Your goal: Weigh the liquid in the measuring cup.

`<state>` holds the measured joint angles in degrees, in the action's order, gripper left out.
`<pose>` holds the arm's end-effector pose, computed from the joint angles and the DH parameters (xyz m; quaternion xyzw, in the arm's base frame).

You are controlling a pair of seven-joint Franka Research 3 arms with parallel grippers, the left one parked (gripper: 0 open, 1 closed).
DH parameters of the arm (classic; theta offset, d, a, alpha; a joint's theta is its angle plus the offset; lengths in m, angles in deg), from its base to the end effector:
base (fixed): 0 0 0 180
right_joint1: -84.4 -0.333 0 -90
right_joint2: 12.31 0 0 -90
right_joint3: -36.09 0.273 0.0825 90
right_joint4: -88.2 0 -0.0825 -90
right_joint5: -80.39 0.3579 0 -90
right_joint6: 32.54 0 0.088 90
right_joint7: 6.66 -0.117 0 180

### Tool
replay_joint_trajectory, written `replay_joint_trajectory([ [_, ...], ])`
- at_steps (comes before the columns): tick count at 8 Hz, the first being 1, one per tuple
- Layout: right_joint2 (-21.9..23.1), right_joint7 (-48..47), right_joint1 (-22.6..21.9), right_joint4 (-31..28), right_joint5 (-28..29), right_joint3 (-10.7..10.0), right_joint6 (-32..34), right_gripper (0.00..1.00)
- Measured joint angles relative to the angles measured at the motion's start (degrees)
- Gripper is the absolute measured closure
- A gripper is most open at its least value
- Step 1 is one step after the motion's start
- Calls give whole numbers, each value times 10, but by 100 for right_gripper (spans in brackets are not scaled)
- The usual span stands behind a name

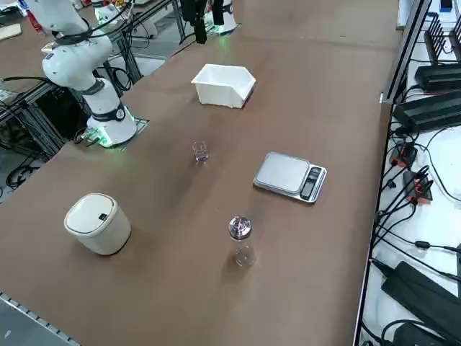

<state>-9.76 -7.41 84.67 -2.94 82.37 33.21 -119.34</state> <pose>0.5098 -0.0244 0.5810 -0.9992 0.0333 0.0153 0.0187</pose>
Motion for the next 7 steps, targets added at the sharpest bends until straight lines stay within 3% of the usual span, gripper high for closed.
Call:
replay_joint_trajectory([
  [7, -1, -16, 0, -5, -1, 0, -7, 0],
])
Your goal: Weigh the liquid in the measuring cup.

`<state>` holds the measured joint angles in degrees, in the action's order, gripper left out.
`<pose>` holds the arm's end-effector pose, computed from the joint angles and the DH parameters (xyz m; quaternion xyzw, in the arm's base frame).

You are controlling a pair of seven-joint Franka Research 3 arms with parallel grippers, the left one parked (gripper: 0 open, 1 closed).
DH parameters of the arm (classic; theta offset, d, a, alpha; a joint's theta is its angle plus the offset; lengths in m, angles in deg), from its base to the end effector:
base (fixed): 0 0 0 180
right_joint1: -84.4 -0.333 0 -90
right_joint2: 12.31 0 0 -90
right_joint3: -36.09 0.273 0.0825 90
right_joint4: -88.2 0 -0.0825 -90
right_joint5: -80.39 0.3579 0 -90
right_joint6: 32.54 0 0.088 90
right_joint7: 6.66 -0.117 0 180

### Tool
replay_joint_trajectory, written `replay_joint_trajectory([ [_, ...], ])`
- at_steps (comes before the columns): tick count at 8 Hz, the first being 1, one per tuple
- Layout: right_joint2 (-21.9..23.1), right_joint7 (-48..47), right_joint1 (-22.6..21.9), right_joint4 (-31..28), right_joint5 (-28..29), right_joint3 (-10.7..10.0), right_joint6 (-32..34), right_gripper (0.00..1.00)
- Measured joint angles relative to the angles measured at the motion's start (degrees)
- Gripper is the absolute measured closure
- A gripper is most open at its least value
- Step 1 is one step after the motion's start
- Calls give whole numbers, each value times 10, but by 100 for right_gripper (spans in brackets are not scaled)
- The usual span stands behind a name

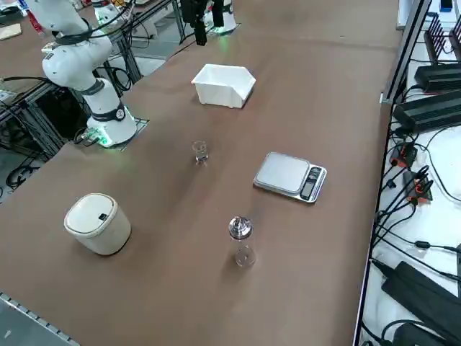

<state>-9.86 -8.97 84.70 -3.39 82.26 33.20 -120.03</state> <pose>0.5114 -0.0251 0.5777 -0.9986 0.0474 0.0143 0.0175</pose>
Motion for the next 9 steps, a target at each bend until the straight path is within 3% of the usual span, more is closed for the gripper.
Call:
replay_joint_trajectory([
  [2, -2, -53, -1, -5, -4, 1, -15, 0],
  [4, -3, -128, -10, -21, -55, 9, -22, 1],
  [9, -27, -609, -129, -126, -206, 29, -103, 2],
])
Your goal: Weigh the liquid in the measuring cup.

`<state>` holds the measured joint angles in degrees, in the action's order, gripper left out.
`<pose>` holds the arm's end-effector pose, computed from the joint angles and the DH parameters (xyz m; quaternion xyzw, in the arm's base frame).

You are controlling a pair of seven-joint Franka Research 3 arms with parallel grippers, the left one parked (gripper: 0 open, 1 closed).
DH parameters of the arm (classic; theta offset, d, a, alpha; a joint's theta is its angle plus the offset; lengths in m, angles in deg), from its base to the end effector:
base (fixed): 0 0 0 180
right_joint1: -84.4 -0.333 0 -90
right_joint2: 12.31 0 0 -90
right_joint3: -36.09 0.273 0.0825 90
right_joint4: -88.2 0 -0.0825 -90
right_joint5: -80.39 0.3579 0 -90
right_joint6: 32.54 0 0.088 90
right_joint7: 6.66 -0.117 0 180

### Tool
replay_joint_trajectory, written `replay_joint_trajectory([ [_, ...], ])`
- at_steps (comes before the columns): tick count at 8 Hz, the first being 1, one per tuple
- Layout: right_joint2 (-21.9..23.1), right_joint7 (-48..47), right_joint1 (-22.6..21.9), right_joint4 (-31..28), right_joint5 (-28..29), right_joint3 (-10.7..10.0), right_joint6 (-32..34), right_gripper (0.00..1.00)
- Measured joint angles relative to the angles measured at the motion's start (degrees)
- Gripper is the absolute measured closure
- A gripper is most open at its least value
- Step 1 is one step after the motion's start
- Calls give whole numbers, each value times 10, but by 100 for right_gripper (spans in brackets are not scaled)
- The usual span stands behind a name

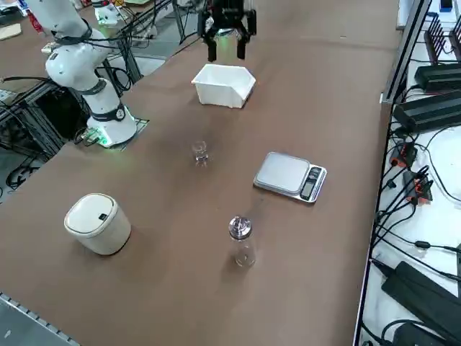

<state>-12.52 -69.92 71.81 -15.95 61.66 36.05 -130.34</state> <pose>0.5208 0.0817 0.4759 0.9036 -0.3936 0.0536 0.1607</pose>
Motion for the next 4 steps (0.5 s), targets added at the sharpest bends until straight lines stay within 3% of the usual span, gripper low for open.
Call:
replay_joint_trajectory([
  [4, -104, -303, -66, -16, -74, 1, -4, 2],
])
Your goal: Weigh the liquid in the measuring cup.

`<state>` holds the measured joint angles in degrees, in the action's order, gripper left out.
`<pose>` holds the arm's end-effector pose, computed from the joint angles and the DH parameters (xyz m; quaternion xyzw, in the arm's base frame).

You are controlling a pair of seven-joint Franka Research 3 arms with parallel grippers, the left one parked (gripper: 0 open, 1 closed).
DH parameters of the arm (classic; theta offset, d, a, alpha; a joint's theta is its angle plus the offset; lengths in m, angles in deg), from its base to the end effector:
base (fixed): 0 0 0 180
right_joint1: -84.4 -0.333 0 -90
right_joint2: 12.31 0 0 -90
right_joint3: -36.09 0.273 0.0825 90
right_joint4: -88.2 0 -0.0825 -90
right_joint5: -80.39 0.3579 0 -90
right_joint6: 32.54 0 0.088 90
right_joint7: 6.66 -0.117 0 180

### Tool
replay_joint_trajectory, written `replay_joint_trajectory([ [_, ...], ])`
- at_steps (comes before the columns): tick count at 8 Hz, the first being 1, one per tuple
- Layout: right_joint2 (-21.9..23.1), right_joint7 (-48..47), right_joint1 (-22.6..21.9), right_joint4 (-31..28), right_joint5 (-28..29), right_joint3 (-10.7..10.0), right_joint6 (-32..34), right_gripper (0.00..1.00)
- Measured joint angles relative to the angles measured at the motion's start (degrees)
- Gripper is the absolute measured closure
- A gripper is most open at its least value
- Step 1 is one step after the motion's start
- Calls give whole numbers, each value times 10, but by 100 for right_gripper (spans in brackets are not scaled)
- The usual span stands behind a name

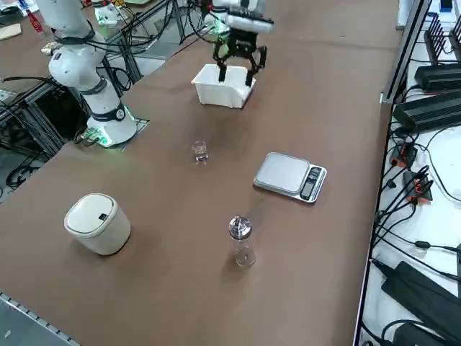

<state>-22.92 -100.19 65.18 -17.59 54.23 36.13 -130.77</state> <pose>0.5252 0.1353 0.3718 0.8075 -0.5270 0.0948 0.2476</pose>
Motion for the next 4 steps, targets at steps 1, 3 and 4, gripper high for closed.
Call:
replay_joint_trajectory([
  [1, -28, -60, -12, -4, -17, 0, 0, 2],
  [3, -68, -163, -35, -16, -33, 0, 1, 2],
  [4, -78, -202, -43, -28, -37, 0, 3, 3],
])
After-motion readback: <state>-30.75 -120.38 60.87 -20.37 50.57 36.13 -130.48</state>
